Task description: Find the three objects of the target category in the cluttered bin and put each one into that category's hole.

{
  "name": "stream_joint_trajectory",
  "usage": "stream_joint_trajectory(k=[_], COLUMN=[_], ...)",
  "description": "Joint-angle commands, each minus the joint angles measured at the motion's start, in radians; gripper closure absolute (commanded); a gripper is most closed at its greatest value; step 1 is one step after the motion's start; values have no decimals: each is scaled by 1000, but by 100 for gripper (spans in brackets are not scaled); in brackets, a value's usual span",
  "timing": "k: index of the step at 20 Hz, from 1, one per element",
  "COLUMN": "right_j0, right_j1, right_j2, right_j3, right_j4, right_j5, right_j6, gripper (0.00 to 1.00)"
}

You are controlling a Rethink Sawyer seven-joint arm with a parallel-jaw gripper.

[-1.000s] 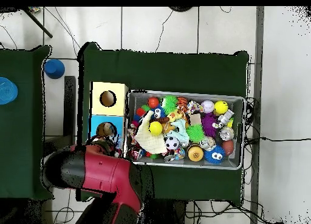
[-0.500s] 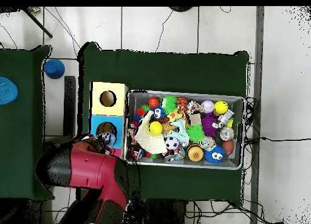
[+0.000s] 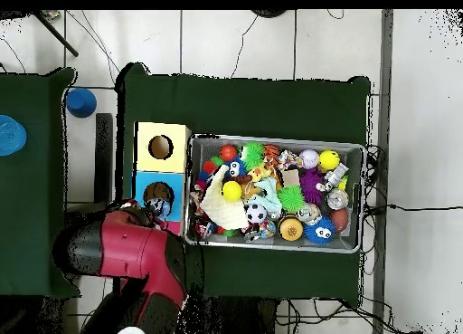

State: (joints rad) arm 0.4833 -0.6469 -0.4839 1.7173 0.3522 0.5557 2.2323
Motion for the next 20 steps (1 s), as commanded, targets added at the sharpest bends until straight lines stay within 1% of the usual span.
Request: stream_joint_trajectory(k=[1,10,20], right_j0=[-22,-22,-20], right_j1=[53,108,141], right_j2=[52,64,66], right_j3=[-8,-30,-53], right_j4=[54,67,93], right_j5=[30,-13,-22], right_j6=[264,271,265], gripper=[100,100,100])
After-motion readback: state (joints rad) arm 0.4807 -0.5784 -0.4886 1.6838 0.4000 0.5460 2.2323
